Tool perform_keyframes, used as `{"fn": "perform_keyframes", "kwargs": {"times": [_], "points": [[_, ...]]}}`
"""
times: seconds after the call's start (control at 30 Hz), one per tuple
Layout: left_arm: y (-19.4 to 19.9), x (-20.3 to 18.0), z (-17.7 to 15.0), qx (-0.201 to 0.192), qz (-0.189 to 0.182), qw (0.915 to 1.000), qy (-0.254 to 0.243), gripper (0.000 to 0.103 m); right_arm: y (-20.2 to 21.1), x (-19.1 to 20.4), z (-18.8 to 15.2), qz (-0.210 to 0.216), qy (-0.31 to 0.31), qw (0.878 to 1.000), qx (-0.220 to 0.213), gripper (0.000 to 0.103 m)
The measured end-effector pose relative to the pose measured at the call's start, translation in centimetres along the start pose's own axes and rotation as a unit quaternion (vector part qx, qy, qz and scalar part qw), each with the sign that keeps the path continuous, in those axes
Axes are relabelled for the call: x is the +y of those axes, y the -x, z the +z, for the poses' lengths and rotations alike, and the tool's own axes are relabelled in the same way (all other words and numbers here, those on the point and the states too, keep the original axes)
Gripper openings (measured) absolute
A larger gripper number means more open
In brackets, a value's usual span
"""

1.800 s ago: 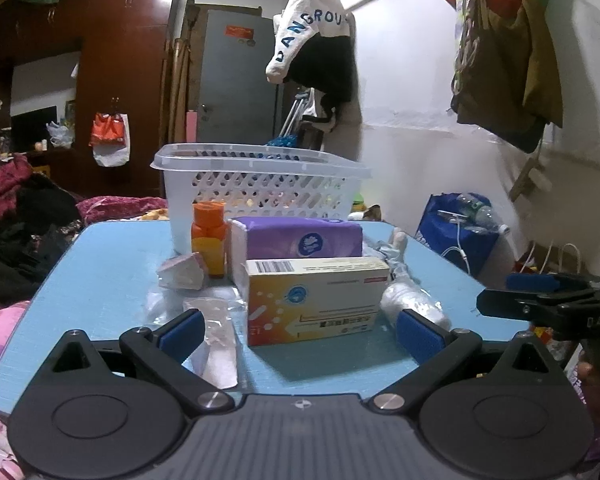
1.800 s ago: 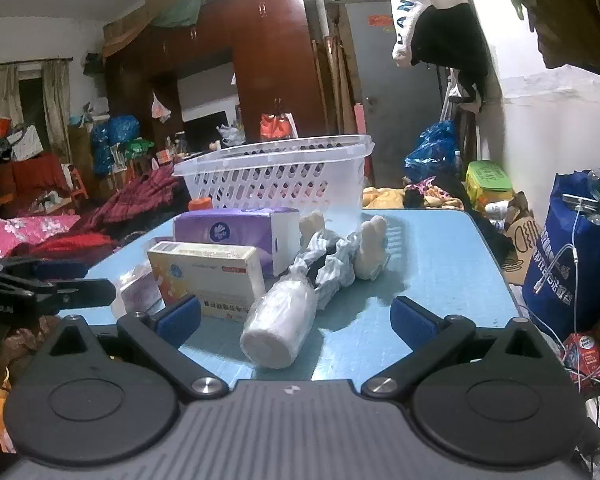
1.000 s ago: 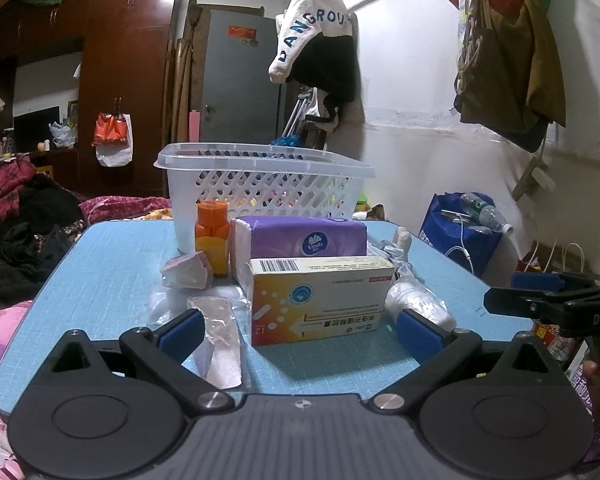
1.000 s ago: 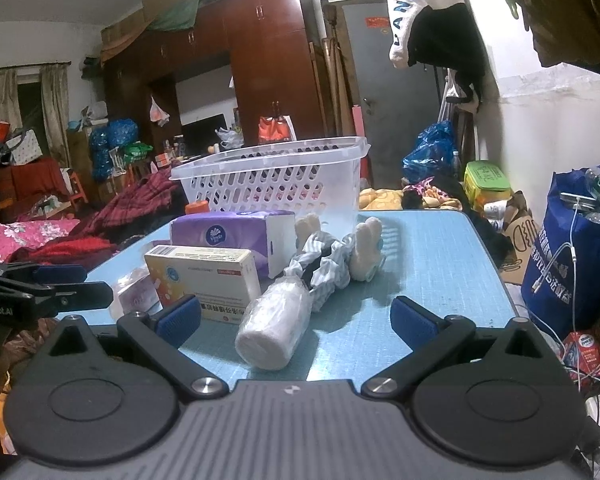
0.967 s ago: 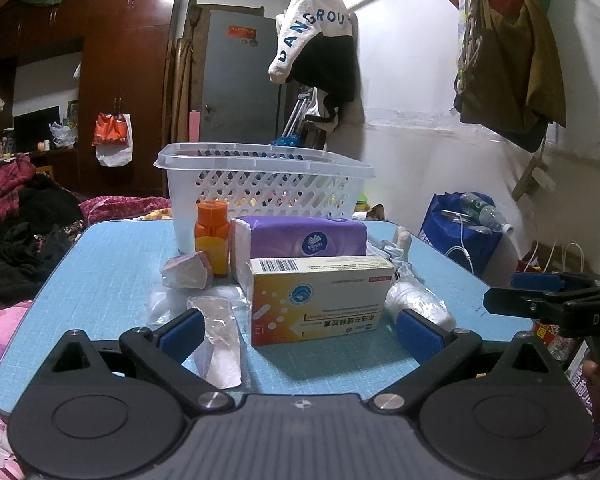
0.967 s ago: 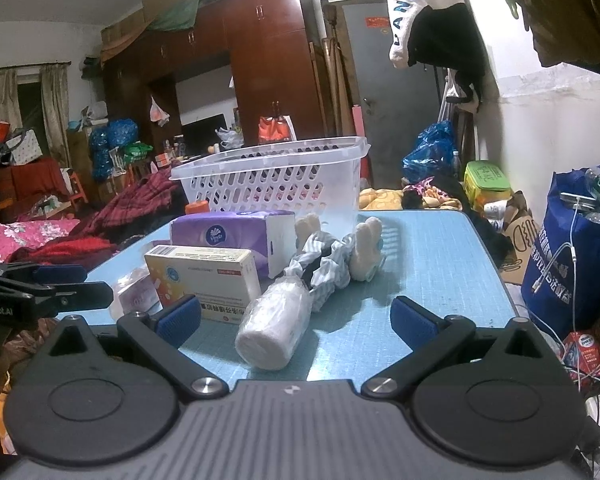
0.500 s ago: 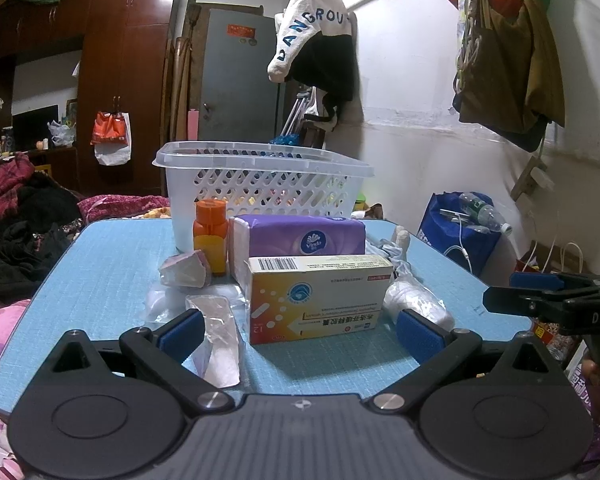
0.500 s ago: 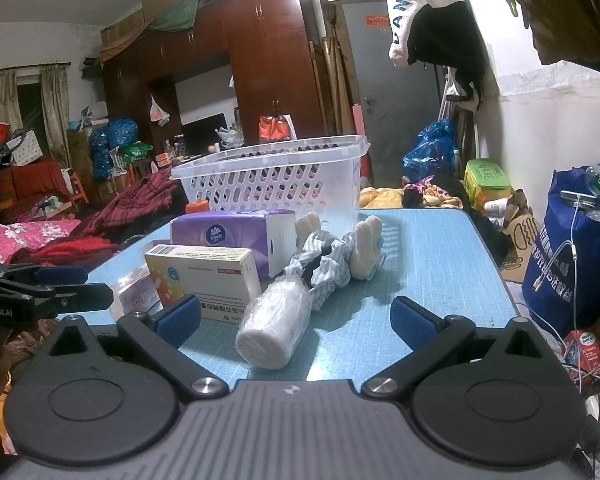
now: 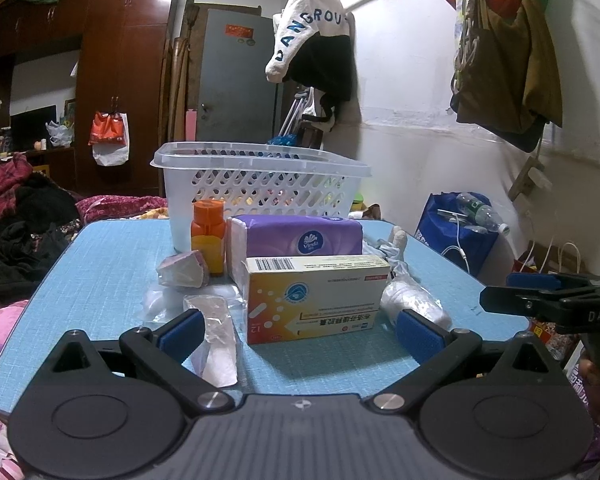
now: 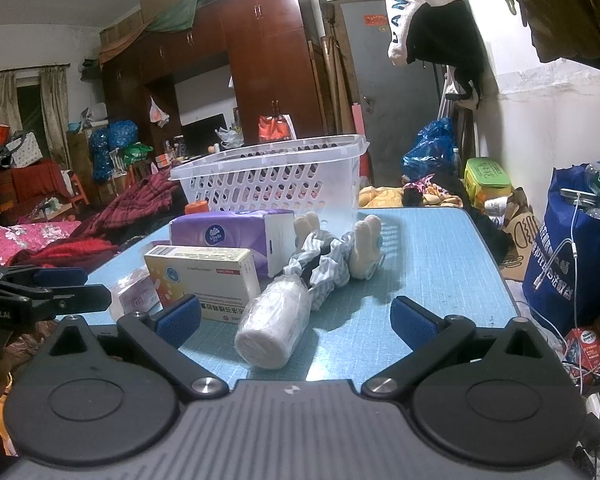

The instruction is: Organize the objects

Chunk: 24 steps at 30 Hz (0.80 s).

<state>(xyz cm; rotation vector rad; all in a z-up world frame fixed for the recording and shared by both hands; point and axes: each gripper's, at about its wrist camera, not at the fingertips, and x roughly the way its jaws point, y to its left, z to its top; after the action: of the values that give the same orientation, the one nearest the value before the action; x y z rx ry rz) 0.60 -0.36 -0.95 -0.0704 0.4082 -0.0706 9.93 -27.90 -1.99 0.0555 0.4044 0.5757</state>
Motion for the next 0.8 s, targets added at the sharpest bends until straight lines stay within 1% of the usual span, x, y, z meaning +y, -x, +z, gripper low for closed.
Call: {"fn": "perform_keyframes", "kwargs": {"times": [0.7, 0.8], "points": [[0.05, -0.05, 0.04, 0.001, -0.002, 1.0000, 0.001, 0.103, 0.02, -0.11, 0.02, 0.000, 0.000, 1.000, 0.001, 0.103], [0.12, -0.13, 0.06, -0.004, 0.002, 1.0000, -0.001, 0.103, 0.04, -0.13, 0.04, 0.000, 0.000, 1.000, 0.000, 0.103]]}}
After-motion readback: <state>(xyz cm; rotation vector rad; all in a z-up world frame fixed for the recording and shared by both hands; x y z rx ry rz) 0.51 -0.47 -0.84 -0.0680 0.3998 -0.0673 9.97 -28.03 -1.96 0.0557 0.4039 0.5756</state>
